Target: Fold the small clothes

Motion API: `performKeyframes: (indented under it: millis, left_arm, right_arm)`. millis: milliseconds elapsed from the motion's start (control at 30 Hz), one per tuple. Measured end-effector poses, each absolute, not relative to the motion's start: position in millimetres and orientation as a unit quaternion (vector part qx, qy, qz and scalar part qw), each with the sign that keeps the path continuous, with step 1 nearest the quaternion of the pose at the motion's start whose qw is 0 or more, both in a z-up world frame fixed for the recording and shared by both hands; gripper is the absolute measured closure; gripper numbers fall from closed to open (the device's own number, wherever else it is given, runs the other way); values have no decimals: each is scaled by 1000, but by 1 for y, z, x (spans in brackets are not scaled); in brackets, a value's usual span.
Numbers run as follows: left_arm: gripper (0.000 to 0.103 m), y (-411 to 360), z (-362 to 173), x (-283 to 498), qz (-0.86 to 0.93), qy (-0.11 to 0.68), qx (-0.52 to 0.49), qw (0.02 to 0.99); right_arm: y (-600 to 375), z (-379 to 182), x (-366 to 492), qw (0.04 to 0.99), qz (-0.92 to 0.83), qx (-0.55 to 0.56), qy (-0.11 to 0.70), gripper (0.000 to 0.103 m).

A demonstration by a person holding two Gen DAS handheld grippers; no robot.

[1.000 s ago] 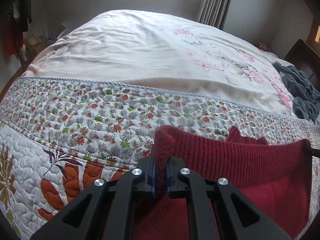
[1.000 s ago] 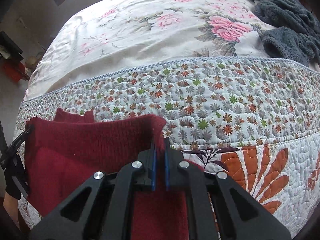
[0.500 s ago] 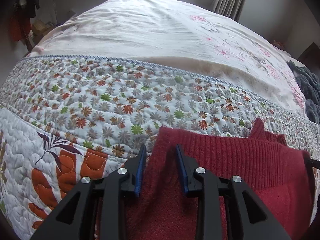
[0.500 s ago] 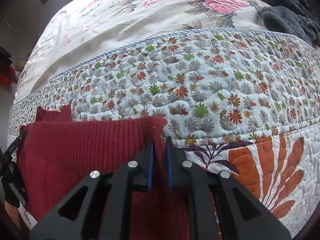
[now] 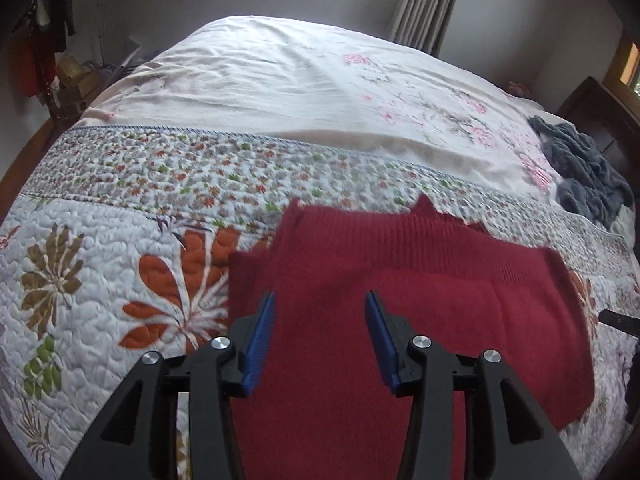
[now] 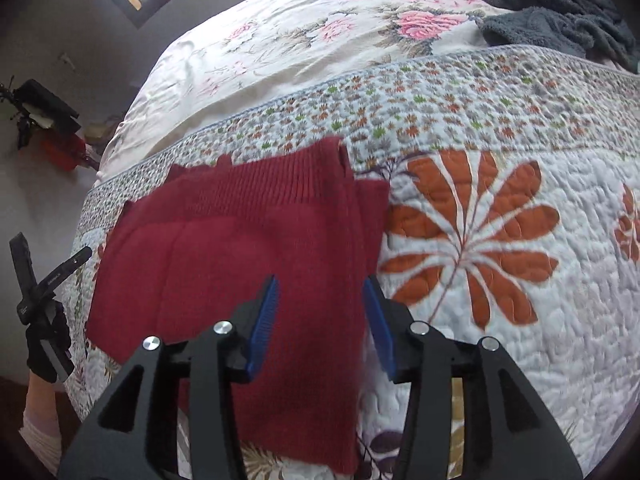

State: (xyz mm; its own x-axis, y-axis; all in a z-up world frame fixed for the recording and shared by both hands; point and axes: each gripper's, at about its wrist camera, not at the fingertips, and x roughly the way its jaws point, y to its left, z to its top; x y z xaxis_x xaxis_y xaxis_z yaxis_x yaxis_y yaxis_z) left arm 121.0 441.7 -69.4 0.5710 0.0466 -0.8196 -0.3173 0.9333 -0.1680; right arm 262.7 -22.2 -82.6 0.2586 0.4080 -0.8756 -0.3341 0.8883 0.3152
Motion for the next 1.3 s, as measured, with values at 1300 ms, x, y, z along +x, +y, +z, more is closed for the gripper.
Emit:
performKeyframes:
  millis: [1300]
  left_arm:
    - [46, 375, -126, 63, 72, 501, -130, 852]
  right_arm:
    - [-53, -142, 178, 757, 228, 19, 612, 95]
